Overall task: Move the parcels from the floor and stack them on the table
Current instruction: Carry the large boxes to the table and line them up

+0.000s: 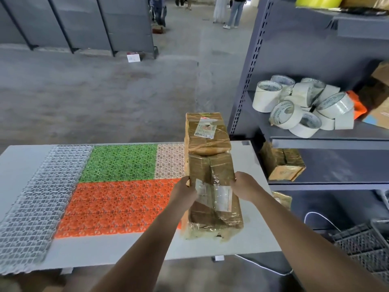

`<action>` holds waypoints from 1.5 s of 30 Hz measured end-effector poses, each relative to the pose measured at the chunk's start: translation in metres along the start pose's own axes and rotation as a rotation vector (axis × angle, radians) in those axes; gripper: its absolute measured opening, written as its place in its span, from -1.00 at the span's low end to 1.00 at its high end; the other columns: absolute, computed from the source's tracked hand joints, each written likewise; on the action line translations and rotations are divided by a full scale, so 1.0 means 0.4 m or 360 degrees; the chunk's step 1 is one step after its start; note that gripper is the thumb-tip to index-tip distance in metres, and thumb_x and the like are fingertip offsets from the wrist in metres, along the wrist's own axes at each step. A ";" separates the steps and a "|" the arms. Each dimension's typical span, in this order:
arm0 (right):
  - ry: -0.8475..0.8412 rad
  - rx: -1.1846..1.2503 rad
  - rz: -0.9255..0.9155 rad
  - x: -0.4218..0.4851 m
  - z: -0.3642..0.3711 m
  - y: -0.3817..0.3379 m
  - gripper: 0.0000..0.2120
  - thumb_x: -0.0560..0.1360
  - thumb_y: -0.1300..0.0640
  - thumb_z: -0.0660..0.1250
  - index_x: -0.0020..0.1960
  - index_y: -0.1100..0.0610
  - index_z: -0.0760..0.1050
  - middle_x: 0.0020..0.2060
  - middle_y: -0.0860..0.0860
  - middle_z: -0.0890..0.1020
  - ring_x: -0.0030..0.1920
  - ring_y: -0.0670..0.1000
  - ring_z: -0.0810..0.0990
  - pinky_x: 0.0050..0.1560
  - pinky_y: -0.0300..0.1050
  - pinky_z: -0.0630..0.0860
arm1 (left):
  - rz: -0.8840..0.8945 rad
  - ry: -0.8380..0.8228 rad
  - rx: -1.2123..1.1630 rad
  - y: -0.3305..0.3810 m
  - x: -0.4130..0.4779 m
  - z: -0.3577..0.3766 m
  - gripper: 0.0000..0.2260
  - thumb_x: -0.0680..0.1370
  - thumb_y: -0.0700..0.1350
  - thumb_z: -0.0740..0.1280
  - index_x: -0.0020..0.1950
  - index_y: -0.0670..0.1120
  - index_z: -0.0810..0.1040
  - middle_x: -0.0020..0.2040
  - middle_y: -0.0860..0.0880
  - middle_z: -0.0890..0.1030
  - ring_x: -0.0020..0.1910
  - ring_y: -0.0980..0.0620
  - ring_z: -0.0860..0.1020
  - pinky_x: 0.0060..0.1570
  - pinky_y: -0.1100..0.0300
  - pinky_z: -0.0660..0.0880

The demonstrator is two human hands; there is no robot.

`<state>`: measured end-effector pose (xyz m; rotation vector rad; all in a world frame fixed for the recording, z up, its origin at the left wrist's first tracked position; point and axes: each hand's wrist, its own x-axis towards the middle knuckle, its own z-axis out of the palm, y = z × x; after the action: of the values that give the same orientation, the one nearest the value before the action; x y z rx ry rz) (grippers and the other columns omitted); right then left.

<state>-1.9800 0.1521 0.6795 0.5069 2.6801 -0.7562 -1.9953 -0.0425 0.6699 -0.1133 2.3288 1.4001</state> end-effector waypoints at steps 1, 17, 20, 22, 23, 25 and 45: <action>0.0060 -0.0008 -0.0019 0.001 0.005 0.000 -0.78 0.61 0.13 0.11 -0.01 0.24 0.46 -0.22 0.06 0.52 -0.22 0.04 0.52 -0.36 -0.18 0.37 | -0.0011 -0.0004 -0.0006 0.000 -0.001 -0.001 -0.65 0.62 0.01 0.17 0.38 -0.03 0.40 -0.32 0.02 0.47 -0.47 0.08 0.37 -0.53 0.28 0.23; 0.0327 -0.0086 -0.0532 -0.079 0.039 -0.226 -0.67 0.57 0.14 0.22 0.33 0.11 0.42 0.17 0.06 0.48 0.16 0.11 0.52 -0.03 -0.11 0.39 | -0.0028 0.0245 0.0002 0.002 -0.091 -0.115 -0.48 0.51 -0.21 0.18 0.49 -0.07 0.25 0.17 -0.21 0.55 -0.19 -0.12 0.56 -0.35 0.19 0.42; 0.0278 -0.0142 -0.0628 -0.112 0.090 -0.319 -0.60 0.59 0.11 0.20 0.42 0.12 0.36 0.28 0.10 0.46 0.26 0.13 0.47 0.11 -0.05 0.41 | -0.0022 0.0372 0.0051 -0.031 -0.121 -0.196 -0.49 0.51 -0.20 0.18 0.48 -0.08 0.27 0.19 -0.25 0.57 0.03 -0.21 0.60 -0.19 0.13 0.48; 0.0234 -0.0193 -0.0711 -0.134 0.129 -0.392 -0.56 0.60 0.09 0.18 0.46 0.12 0.31 0.32 0.13 0.44 0.28 0.15 0.46 0.15 -0.05 0.39 | -0.0037 0.0442 0.0000 -0.063 -0.145 -0.268 -0.50 0.51 -0.22 0.19 0.46 -0.10 0.28 0.17 -0.28 0.58 0.06 -0.24 0.59 -0.10 0.03 0.53; 0.0197 -0.0171 -0.0759 -0.144 0.153 -0.432 -0.56 0.60 0.09 0.18 0.46 0.13 0.30 0.32 0.15 0.43 0.27 0.17 0.46 0.16 -0.04 0.39 | -0.0046 0.0482 -0.0020 -0.084 -0.159 -0.309 -0.51 0.50 -0.22 0.19 0.45 -0.12 0.30 0.15 -0.28 0.59 0.07 -0.25 0.58 -0.06 0.00 0.53; 0.0133 -0.0122 -0.0852 -0.165 0.209 -0.526 -0.56 0.58 0.12 0.20 0.44 0.16 0.32 0.30 0.21 0.44 0.27 0.19 0.47 0.19 -0.03 0.39 | -0.0063 0.0586 -0.0017 -0.133 -0.193 -0.400 -0.53 0.50 -0.22 0.21 0.43 -0.14 0.33 0.15 -0.26 0.59 0.10 -0.23 0.57 0.03 0.00 0.50; -0.0629 0.0071 -0.1128 -0.522 0.938 -1.405 -0.61 0.62 0.00 0.16 0.42 0.06 0.33 0.31 0.06 0.50 0.26 0.08 0.47 0.16 -0.09 0.38 | -0.0456 0.1178 -0.0362 -0.834 -0.503 -1.295 -0.61 0.55 -0.15 0.24 0.38 -0.09 0.34 0.28 -0.15 0.48 0.08 -0.09 0.51 0.11 0.04 0.53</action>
<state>-1.9527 -0.5544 0.7013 -0.5711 2.4377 -0.9651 -1.8794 -0.6802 0.6831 -1.1575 2.5247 1.6476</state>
